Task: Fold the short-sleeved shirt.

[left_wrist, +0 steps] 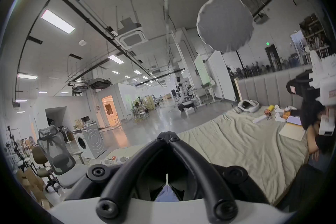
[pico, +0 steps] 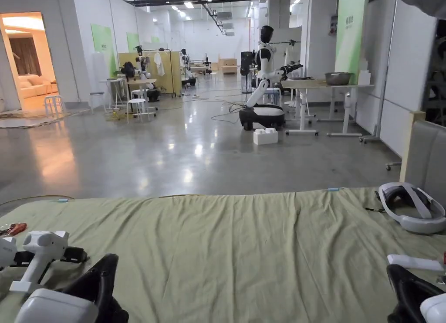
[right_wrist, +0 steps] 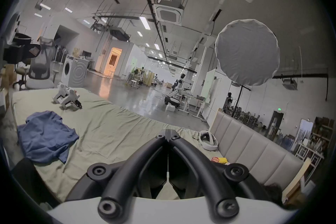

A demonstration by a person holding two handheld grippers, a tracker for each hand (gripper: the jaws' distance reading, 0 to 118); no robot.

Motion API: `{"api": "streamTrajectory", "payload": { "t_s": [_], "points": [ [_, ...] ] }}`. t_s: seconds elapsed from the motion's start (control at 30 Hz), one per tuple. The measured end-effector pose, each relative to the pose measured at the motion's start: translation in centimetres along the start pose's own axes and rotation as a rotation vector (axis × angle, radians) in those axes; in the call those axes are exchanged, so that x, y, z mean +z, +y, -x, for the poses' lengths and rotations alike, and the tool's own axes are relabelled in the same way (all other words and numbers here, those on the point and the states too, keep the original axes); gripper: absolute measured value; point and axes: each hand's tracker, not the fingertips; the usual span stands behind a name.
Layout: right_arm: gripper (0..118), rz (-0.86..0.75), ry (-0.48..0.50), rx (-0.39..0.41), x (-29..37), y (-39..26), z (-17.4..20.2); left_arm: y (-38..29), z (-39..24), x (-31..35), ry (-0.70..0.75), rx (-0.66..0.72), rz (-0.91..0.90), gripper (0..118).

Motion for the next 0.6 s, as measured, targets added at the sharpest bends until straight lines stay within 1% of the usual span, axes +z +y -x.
{"api": "streamTrajectory", "payload": {
  "t_s": [0.03,0.07,0.1,0.13,0.17,0.2,0.23,0.27,0.33,0.37,0.4,0.43,0.47,0.5,0.53,0.57,0.6],
  "points": [
    [2,-0.009,0.01,0.011,0.0,0.0,0.0,-0.2,0.0,-0.1,-0.03,0.003,0.013,1],
    [2,-0.015,0.019,0.064,0.0,0.2,0.1,-0.3,-0.2,-0.2,-0.049,-0.038,0.024,1],
    [2,-0.008,0.026,0.139,-0.1,0.4,0.3,-0.6,-0.6,-0.4,-0.056,-0.122,0.04,1],
    [2,0.004,0.043,0.262,-0.4,0.6,0.6,-1.1,-1.2,-0.6,-0.06,-0.276,0.063,1],
    [2,0.011,0.041,0.445,-0.8,0.5,1.2,-1.9,-2.1,-0.8,-0.064,-0.46,0.088,1],
    [2,0.02,0.048,0.6,-1.1,0.2,1.7,-2.9,-3.0,-0.8,-0.07,-0.616,0.105,1],
    [2,0.023,0.058,0.806,-1.4,-0.5,2.4,-4.5,-3.9,-0.8,-0.103,-0.795,0.14,1],
    [2,-0.002,0.061,0.998,-1.5,-1.6,3.0,-6.1,-4.6,-0.9,-0.151,-0.942,0.178,1],
    [2,-0.031,0.133,1.283,-1.4,-4.0,3.6,-9.4,-5.5,-0.7,-0.24,-1.113,0.238,1],
    [2,-0.046,0.189,1.408,-1.2,-5.3,3.8,-10.3,-5.8,0.0,-0.314,-1.199,0.252,1],
    [2,-0.06,0.218,1.488,-1.0,-6.3,3.8,-10.3,-6.3,0.3,-0.34,-1.254,0.261,1],
    [2,-0.07,0.252,1.573,-0.7,-7.4,3.7,-11.0,-6.8,1.0,-0.327,-1.32,0.241,1],
    [2,-0.066,0.271,1.612,-0.5,-8.0,3.8,-11.6,-7.1,1.6,-0.337,-1.381,0.22,1],
    [2,-0.062,0.294,1.631,-0.3,-8.5,3.8,-11.6,-7.2,1.9,-0.329,-1.393,0.18,1],
    [2,-0.08,0.322,1.623,0.1,-8.8,3.7,-12.9,-5.1,1.4,-0.321,-1.355,0.192,1],
    [2,-0.083,0.323,1.597,0.3,-8.9,3.6,-12.2,-4.7,1.2,-0.309,-1.287,0.202,1],
    [2,-0.072,0.303,1.526,0.3,-8.7,3.8,-11.2,-4.2,0.9,-0.291,-1.161,0.224,1]
  ]
}}
